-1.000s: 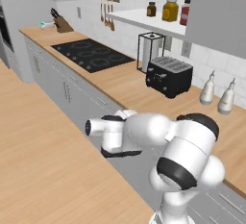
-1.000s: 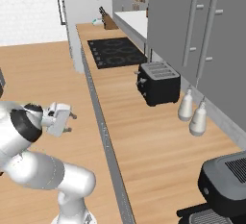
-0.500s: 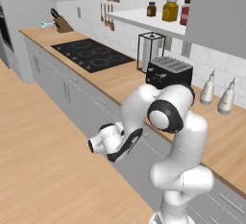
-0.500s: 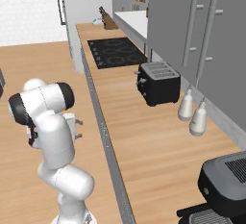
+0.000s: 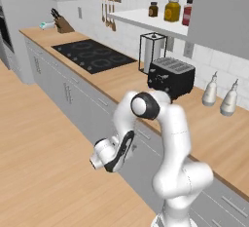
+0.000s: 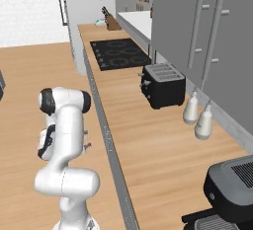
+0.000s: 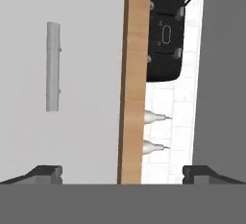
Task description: Take a straw from the drawer in front and place it inside the glass cup on the dining counter.
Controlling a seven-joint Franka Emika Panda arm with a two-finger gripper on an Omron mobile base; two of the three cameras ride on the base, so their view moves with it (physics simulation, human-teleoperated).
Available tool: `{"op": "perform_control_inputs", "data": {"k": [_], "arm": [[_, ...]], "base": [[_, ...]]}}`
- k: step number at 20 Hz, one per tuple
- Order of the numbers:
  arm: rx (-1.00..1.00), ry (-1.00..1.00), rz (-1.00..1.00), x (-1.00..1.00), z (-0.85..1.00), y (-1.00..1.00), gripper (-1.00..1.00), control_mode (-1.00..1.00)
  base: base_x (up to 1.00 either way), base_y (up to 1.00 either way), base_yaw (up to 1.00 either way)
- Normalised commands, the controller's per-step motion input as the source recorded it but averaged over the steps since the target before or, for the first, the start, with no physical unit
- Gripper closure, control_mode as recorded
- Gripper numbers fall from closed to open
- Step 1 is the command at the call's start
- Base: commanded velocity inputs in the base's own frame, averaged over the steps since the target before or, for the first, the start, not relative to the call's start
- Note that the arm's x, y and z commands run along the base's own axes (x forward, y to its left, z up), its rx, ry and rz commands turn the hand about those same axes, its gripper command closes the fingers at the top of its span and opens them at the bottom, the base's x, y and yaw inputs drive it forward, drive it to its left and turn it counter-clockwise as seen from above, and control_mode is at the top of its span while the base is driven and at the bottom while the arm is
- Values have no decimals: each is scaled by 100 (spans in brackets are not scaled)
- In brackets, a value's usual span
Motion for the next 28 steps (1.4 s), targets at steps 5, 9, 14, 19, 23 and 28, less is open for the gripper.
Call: {"op": "perform_control_inputs", "data": {"k": [5, 9, 14, 19, 23, 28], "arm": [[5, 11, 0, 85, -34, -24, -100, -100], [15, 17, 9, 61, -38, -42, -100, -100], [19, 11, 14, 35, -27, -48, -100, -100], [15, 5, 17, 28, -33, -38, -100, -100], [14, 1, 17, 30, -30, -25, -100, -100], [10, 0, 13, 19, -13, -16, -100, -100]], "base": [[0, 0, 0], [0, 0, 0], [0, 0, 0], [0, 0, 0], [0, 0, 0], [0, 0, 0]]}}
